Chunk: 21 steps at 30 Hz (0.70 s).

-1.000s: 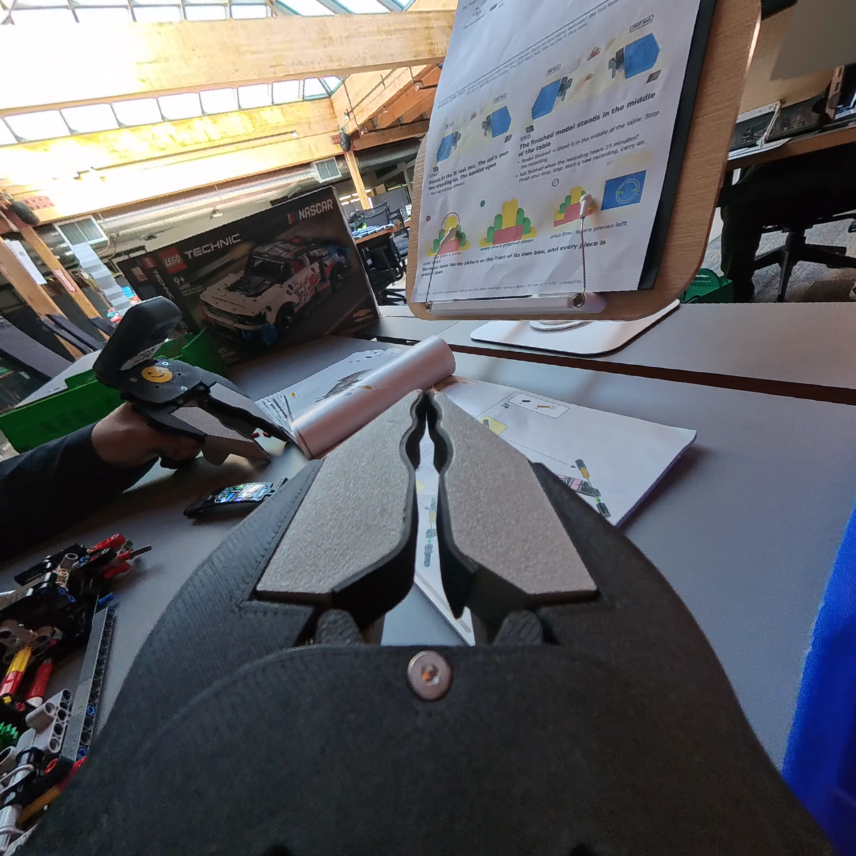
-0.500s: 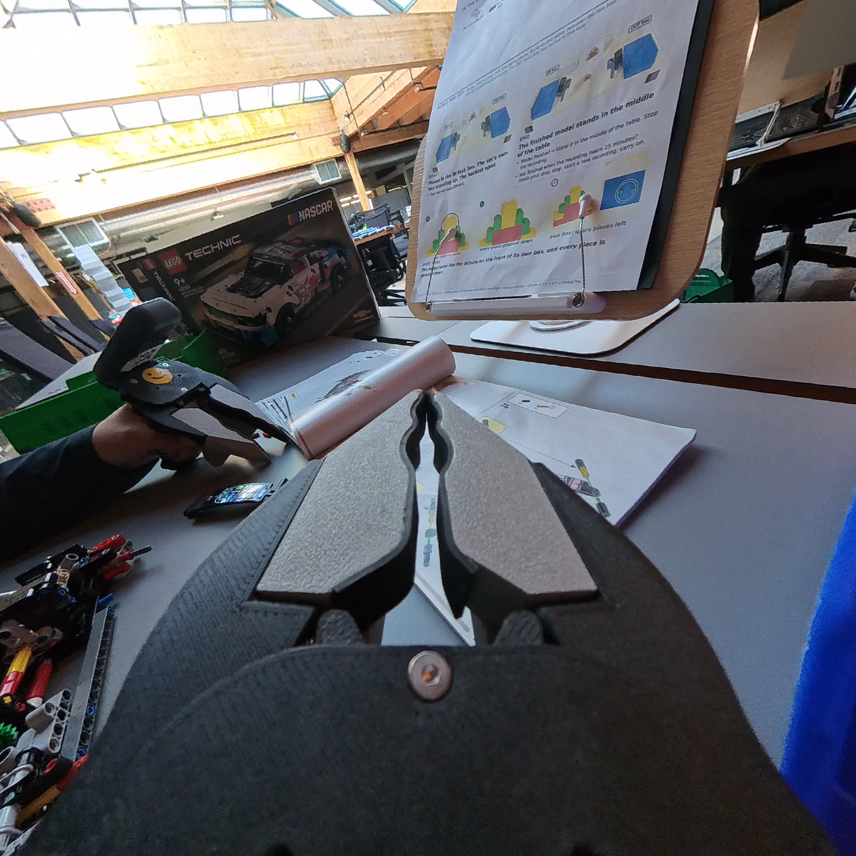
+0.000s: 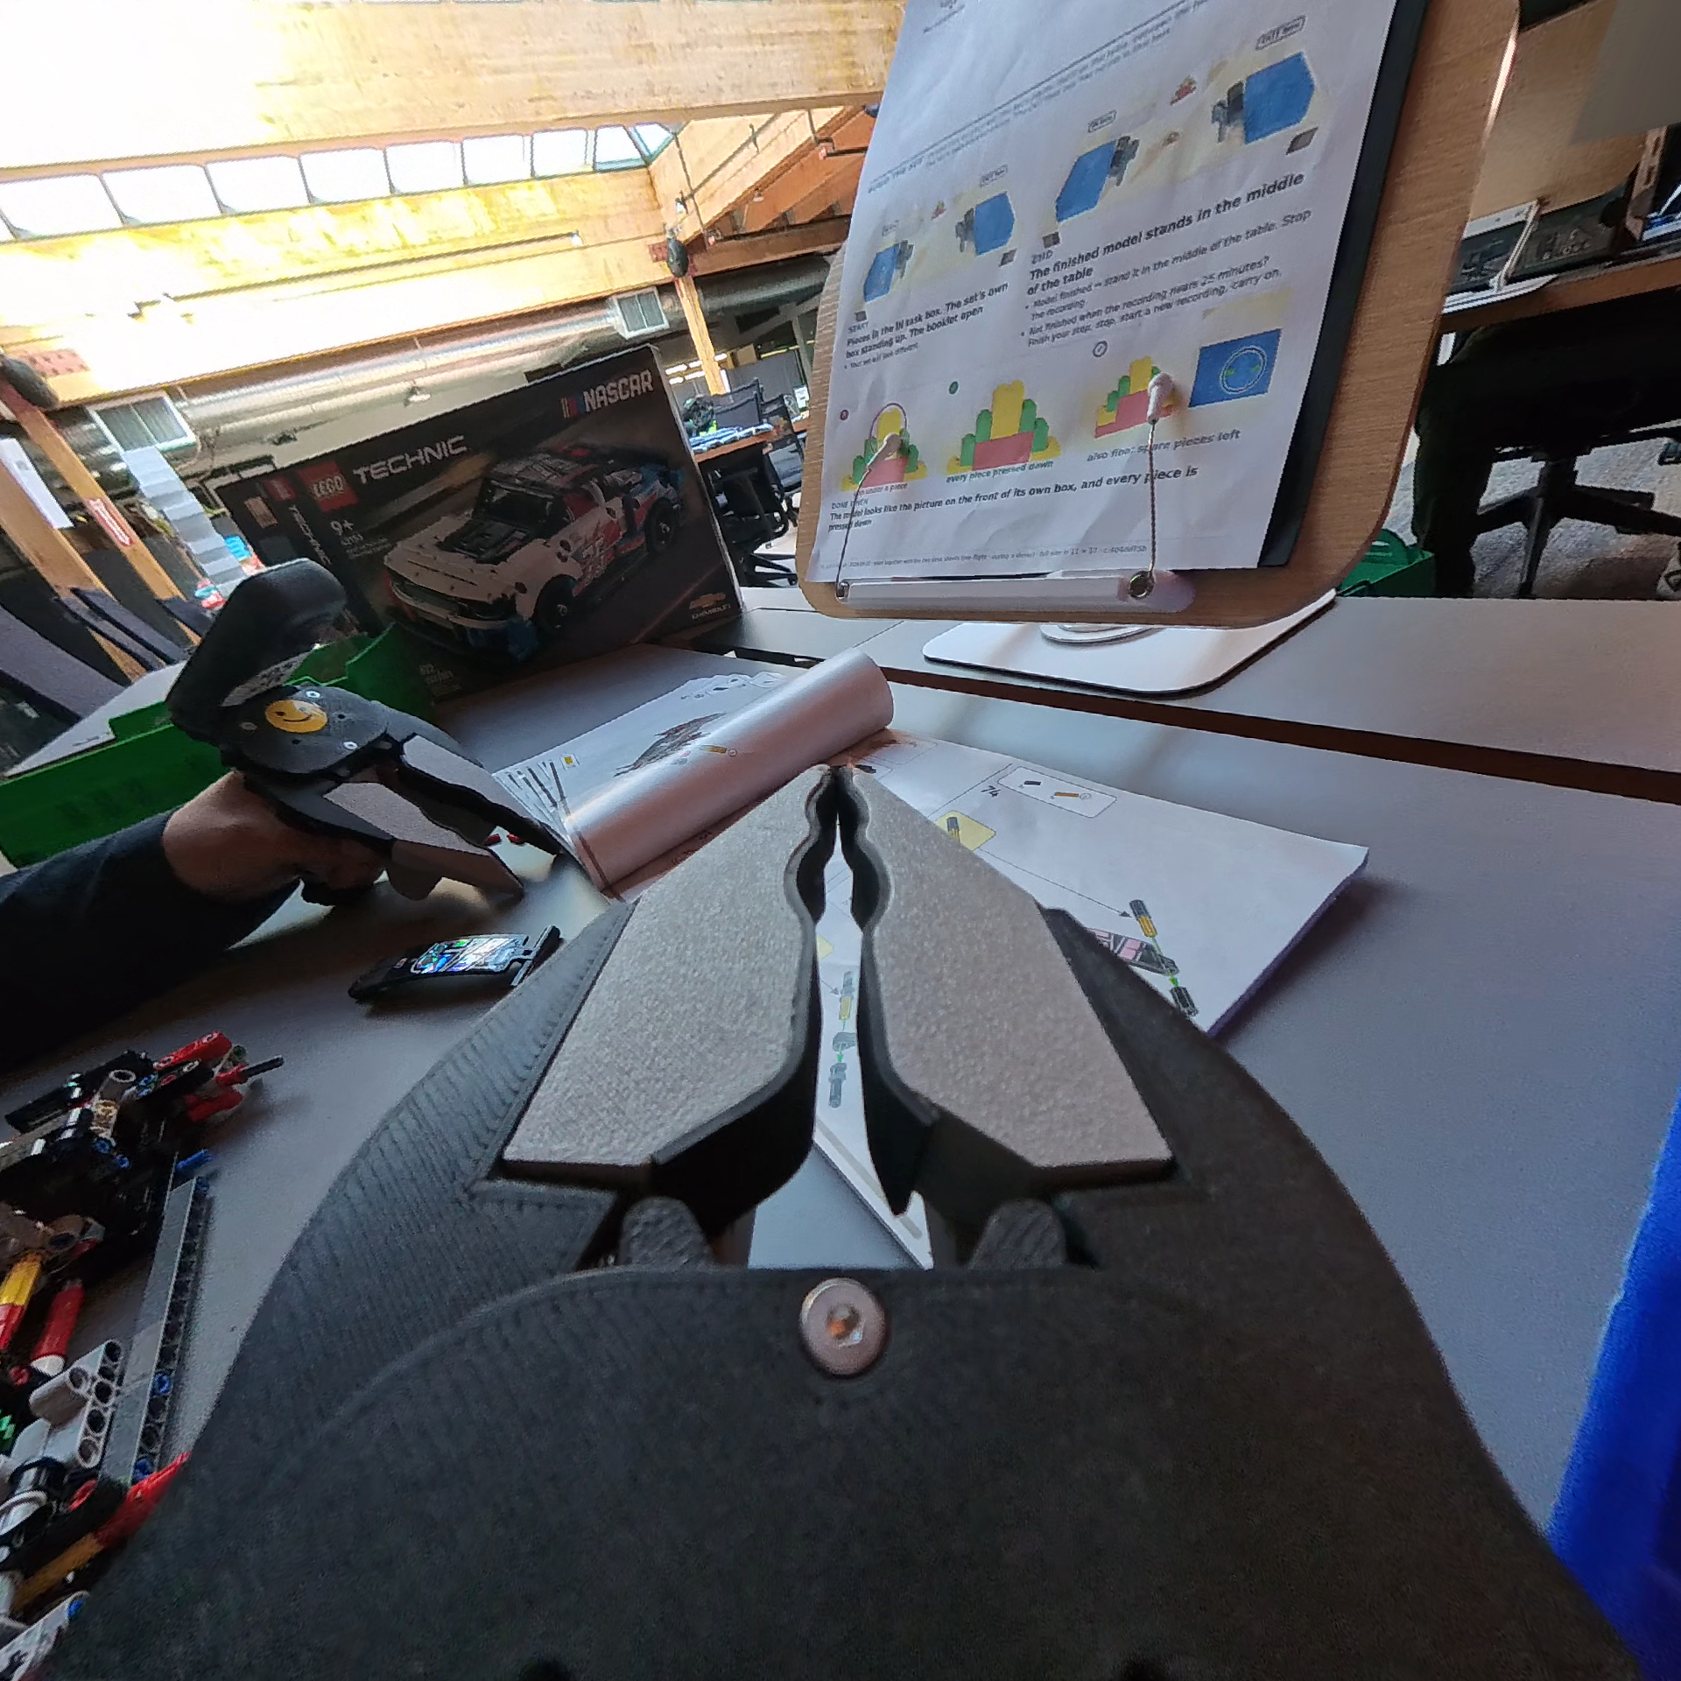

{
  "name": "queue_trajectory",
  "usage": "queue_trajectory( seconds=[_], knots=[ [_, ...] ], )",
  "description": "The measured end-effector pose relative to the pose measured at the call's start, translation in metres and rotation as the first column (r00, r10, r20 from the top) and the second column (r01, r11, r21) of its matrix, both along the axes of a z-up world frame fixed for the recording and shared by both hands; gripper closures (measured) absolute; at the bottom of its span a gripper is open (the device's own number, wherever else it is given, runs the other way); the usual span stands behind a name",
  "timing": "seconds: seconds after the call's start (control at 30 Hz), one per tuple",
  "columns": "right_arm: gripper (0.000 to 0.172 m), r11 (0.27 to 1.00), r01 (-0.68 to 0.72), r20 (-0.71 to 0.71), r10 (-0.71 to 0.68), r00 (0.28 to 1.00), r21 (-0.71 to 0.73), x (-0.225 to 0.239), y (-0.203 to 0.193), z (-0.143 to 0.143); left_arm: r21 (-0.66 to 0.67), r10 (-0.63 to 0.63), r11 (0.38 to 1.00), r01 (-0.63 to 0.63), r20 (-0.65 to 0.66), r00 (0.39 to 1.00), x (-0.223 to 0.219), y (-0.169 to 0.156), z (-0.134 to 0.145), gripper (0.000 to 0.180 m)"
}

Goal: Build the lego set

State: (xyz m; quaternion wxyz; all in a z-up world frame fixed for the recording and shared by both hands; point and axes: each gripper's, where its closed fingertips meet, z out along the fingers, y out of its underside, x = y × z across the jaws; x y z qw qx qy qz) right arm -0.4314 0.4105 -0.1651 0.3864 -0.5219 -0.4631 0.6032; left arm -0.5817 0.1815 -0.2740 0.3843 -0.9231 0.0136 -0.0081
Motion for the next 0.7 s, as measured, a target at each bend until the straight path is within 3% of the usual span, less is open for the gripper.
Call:
queue_trajectory(
  seconds=[0.2,0.37,0.5,0.7],
  knots=[
    [0.172,1.000,-0.009,0.004,0.009,1.000,-0.008,-0.001,0.000,-0.001,-0.009,0.031,0.999,-0.031,-0.036,0.999,-0.007,-0.005,0.011,0.155],
    [0.172,1.000,0.005,-0.001,-0.005,1.000,-0.024,0.000,0.004,-0.002,0.141,0.159,0.979,-0.150,-0.058,0.986,-0.032,-0.031,0.083,0.147],
    [0.172,0.999,0.002,-0.004,-0.003,1.000,-0.033,0.001,0.004,-0.001,0.164,0.262,0.957,-0.237,-0.148,0.954,-0.062,-0.081,0.129,0.146],
    [0.172,1.000,0.002,0.007,-0.002,1.000,-0.011,0.000,0.001,-0.003,0.110,0.384,0.921,-0.373,-0.118,0.916,-0.089,-0.158,0.132,0.150]
  ],
)
